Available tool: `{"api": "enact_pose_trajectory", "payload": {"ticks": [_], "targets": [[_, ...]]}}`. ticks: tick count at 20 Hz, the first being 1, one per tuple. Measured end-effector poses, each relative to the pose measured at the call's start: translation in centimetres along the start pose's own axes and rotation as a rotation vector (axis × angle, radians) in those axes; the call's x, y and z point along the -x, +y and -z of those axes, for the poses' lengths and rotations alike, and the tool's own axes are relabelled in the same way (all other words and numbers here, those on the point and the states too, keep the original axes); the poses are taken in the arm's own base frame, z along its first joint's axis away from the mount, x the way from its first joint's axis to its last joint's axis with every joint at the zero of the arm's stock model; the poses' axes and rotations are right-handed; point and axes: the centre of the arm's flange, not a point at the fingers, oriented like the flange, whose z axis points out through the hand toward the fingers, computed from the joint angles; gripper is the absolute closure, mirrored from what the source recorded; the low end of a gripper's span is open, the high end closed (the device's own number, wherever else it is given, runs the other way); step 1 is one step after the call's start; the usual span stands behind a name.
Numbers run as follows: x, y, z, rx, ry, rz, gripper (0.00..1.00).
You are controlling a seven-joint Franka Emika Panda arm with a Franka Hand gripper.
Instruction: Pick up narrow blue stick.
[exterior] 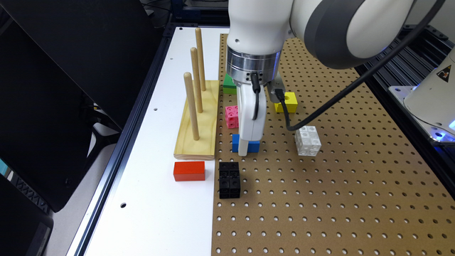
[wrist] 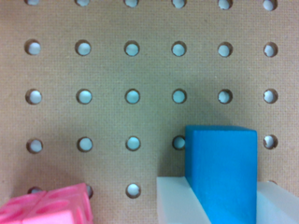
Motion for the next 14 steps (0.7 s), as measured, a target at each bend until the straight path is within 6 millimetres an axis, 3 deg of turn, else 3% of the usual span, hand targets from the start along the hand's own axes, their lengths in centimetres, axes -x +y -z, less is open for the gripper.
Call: {"api": "enact_pose_trajectory", "payload": {"ticks": [14], "targets": [[-0.24, 0.17, 0.35, 0.001, 0.004, -0.004, 1.0]]}}
